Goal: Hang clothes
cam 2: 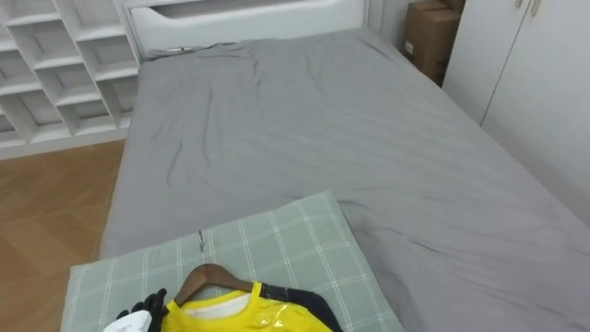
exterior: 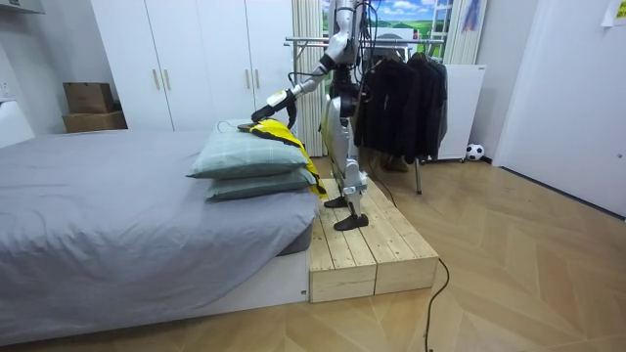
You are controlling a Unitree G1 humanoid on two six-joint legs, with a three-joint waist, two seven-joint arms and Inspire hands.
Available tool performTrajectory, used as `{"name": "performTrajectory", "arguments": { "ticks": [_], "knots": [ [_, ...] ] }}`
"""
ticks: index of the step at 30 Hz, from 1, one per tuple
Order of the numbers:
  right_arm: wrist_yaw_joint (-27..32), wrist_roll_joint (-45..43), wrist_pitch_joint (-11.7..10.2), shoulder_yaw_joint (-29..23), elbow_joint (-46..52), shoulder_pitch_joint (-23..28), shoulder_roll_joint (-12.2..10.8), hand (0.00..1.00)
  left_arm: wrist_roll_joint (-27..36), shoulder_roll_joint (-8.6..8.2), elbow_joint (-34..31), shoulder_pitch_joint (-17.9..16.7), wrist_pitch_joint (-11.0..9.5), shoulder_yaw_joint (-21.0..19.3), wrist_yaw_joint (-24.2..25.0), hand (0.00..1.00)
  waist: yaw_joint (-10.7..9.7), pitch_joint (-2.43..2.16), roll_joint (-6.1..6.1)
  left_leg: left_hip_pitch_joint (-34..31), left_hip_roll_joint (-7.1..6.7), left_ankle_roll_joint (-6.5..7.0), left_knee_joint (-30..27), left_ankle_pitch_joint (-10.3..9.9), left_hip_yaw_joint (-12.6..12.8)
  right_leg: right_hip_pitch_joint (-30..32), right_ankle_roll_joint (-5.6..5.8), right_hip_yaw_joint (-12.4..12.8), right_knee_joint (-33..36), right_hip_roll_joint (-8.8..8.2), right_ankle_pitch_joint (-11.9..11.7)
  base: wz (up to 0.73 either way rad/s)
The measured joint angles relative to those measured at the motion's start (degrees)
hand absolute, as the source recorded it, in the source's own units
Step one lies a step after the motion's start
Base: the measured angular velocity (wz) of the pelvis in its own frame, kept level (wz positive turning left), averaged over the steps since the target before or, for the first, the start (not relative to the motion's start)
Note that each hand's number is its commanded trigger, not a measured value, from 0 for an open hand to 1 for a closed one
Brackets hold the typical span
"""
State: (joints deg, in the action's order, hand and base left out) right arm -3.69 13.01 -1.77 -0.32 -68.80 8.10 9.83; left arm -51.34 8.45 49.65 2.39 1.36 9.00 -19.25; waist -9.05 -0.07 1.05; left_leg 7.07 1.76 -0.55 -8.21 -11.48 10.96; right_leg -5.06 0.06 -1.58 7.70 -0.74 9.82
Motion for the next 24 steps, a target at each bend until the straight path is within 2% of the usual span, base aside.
{"name": "performTrajectory", "arguments": {
  "ticks": [6, 12, 18, 24],
  "knots": [
    [-0.1, 0.0, 0.6, 0.0, -0.1, -0.3, 0.2, 0.00, 0.2, 0.07, 1.1, 0.0, 0.1, -2.2, -0.5, 0.00, 0.1, -0.08, 0.00, -0.4, 0.01, 0.00, 0.0, 0.0, -0.2, 0.4, 0.12, -0.1, 0.1, 0.00, -0.1, 0.02],
    [-0.2, 0.4, 0.7, 0.2, -0.7, -0.9, 0.2, 0.00, 2.4, 1.09, 1.2, 0.9, 0.1, -2.2, -0.6, 0.00, 0.0, -0.11, -0.03, -1.3, 0.03, 0.00, 0.0, 0.0, -0.2, 1.7, 0.12, 0.0, 0.9, -0.01, -0.2, 0.00],
    [-0.2, 0.5, 0.6, 1.3, -2.3, -2.1, 0.2, 0.00, 2.4, 1.34, 3.1, 2.4, 0.0, -2.2, -2.4, 0.00, 0.0, 0.17, -0.50, -1.6, 0.05, 0.01, 0.0, 0.0, 0.0, 2.1, 0.10, 0.0, 0.9, 0.00, -0.3, 0.00],
    [-0.2, 0.5, 0.6, 1.4, -2.5, -2.5, 0.2, 0.00, 2.4, 1.34, 3.3, 3.0, 0.0, -2.2, -2.7, 0.00, 0.0, 0.21, -0.57, -1.9, 0.08, 0.01, -0.1, 0.0, 0.0, 2.4, 0.09, -0.1, 0.9, 0.02, -0.3, 0.00]
  ]
}}
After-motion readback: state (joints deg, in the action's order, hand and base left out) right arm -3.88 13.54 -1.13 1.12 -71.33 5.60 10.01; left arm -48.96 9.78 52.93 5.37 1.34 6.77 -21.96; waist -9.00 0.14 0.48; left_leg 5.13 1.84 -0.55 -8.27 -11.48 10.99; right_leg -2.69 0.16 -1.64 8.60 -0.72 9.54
